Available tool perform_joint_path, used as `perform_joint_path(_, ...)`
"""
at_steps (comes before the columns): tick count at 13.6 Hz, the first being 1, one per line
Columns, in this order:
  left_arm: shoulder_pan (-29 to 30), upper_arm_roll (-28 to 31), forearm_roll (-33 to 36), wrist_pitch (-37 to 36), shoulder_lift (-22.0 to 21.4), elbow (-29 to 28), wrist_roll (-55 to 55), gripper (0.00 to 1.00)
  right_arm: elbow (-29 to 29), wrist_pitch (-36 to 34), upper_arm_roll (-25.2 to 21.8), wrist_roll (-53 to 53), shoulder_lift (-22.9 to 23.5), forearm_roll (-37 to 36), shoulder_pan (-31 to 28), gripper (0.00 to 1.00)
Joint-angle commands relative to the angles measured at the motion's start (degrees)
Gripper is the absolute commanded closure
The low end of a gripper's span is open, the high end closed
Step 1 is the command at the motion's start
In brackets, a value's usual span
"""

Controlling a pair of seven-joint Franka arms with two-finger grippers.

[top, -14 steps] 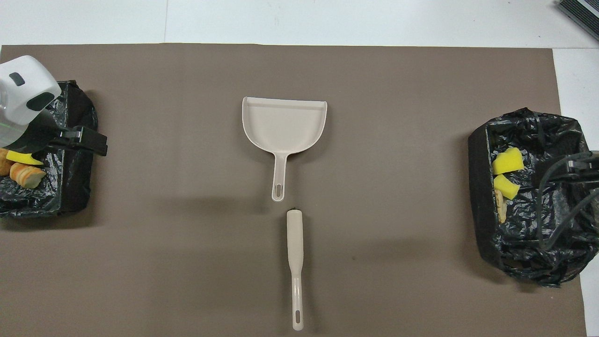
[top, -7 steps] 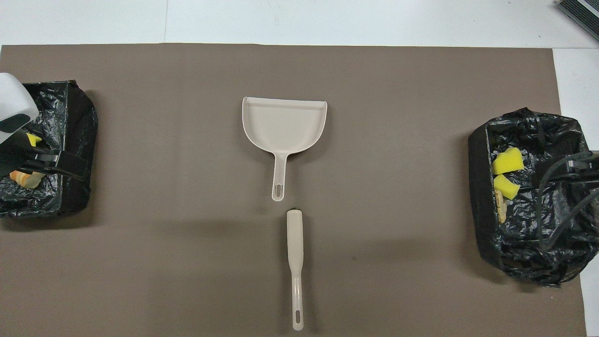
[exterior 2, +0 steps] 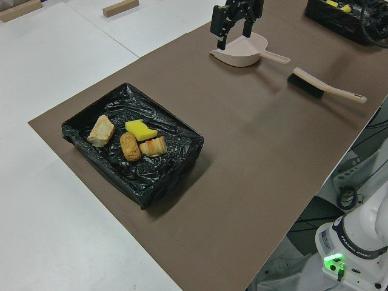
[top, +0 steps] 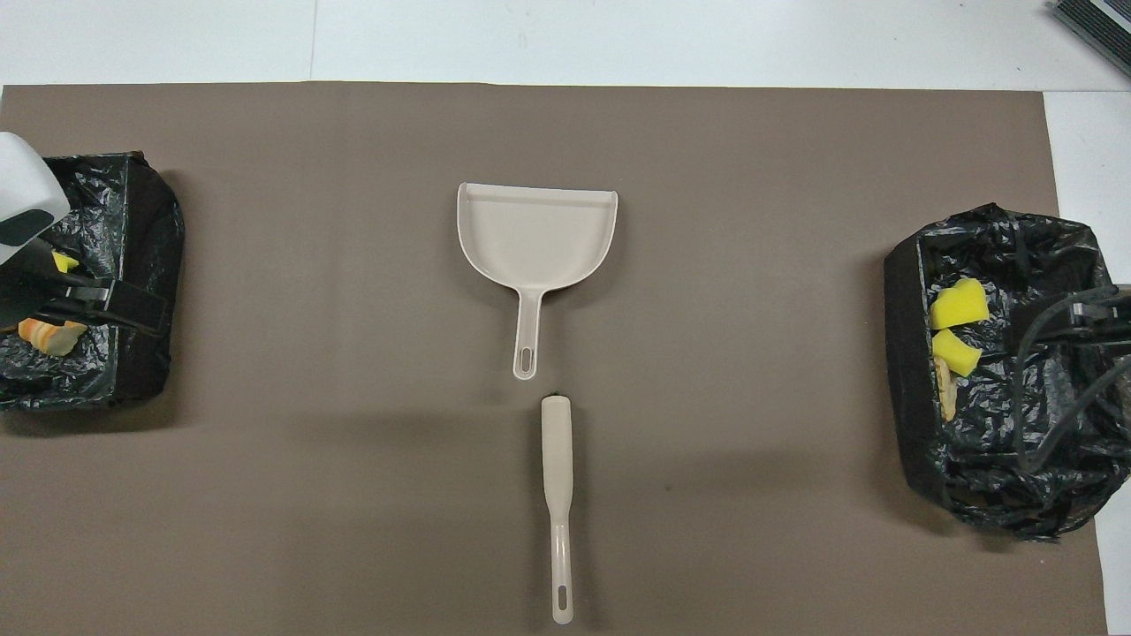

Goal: Sweep and dump trash in bin

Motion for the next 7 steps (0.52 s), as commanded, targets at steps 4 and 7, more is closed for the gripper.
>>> perform_joint_path(4, 0.9, -0.4, -1.2, 3.3, 1.5, 1.4, 0.8, 0.0, 0.4, 0.4, 0.1, -1.1, 0.0, 1.3, -0.3, 0.0)
perform_joint_path(7, 1.1, -0.4, -0.8, 3.6, 1.4, 1.4, 1.0, 0.0, 0.4, 0.4, 0.1, -1.1, 0.0, 1.3, -0.3, 0.0)
